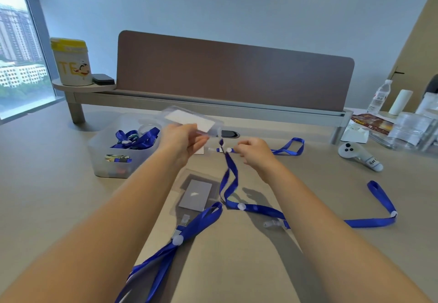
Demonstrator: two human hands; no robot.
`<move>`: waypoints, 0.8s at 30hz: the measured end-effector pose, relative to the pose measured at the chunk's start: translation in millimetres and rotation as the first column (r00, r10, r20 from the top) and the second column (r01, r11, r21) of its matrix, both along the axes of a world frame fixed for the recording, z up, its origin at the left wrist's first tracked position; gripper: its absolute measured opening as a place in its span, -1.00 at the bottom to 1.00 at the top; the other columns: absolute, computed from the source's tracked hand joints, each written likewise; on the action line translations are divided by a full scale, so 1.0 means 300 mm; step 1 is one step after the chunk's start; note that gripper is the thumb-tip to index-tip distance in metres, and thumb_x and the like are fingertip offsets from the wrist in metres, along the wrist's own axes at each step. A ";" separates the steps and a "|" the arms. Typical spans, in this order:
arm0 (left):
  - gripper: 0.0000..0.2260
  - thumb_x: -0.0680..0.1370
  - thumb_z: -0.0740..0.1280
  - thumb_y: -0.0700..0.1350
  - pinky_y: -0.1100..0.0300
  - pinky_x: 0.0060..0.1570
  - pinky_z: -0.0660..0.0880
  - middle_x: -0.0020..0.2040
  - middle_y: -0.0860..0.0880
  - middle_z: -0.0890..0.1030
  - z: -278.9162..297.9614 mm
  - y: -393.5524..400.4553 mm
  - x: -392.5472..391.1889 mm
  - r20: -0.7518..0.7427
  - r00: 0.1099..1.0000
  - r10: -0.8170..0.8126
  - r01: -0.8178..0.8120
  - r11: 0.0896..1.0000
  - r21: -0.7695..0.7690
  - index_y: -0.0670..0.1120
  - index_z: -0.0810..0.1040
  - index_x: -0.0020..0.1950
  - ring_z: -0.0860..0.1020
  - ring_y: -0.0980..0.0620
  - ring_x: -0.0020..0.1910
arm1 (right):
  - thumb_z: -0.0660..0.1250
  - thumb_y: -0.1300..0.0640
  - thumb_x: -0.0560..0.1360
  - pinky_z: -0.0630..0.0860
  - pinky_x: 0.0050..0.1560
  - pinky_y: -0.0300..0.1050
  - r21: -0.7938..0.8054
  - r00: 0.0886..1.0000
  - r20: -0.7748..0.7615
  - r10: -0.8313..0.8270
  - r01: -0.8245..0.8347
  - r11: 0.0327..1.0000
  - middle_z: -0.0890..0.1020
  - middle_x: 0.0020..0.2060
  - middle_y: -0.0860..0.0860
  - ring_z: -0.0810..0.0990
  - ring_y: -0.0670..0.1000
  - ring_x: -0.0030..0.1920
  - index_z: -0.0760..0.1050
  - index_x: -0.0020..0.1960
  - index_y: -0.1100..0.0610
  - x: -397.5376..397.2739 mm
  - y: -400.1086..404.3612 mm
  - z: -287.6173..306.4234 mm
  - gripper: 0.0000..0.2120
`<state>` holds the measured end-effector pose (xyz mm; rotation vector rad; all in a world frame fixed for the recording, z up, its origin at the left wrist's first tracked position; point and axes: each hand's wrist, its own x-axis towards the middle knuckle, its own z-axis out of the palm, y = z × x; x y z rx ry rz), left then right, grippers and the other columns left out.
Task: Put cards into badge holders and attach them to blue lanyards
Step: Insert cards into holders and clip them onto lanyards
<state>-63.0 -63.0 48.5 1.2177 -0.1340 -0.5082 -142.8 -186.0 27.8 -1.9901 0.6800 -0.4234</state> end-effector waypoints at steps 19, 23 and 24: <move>-0.93 0.53 0.25 -0.21 0.32 -0.44 0.53 -0.27 -0.10 0.55 -0.044 0.042 0.072 -0.033 0.991 0.126 -0.122 0.988 0.098 -0.21 0.47 -0.10 0.53 0.07 -0.36 | 0.12 0.01 0.58 0.44 0.17 -0.07 0.900 0.624 0.436 -0.648 -0.306 0.311 0.60 -0.19 0.10 0.56 0.04 -0.10 0.38 -0.16 0.19 0.045 -0.043 0.001 -0.73; -0.94 0.51 0.27 -0.23 0.30 -0.43 0.32 -0.35 -0.06 0.45 -0.147 0.005 0.111 0.016 0.973 0.230 -0.226 0.940 0.257 -0.19 0.46 -0.04 0.36 0.09 -0.42 | 0.14 0.12 0.57 0.48 -0.27 -0.22 0.915 0.615 0.373 -0.694 -0.118 0.386 0.64 -0.49 0.03 0.53 -0.04 -0.30 0.34 -0.18 0.12 0.003 -0.164 -0.007 -0.84; -0.96 0.51 0.27 -0.24 0.31 -0.45 0.31 -0.36 -0.06 0.43 -0.163 -0.009 0.112 0.010 0.970 0.242 -0.235 0.932 0.276 -0.20 0.46 -0.08 0.35 0.09 -0.44 | 0.13 0.14 0.57 0.45 -0.29 -0.24 0.906 0.631 0.347 -0.694 -0.034 0.423 0.63 -0.50 0.01 0.52 -0.06 -0.30 0.33 -0.21 0.11 -0.010 -0.195 -0.014 -0.82</move>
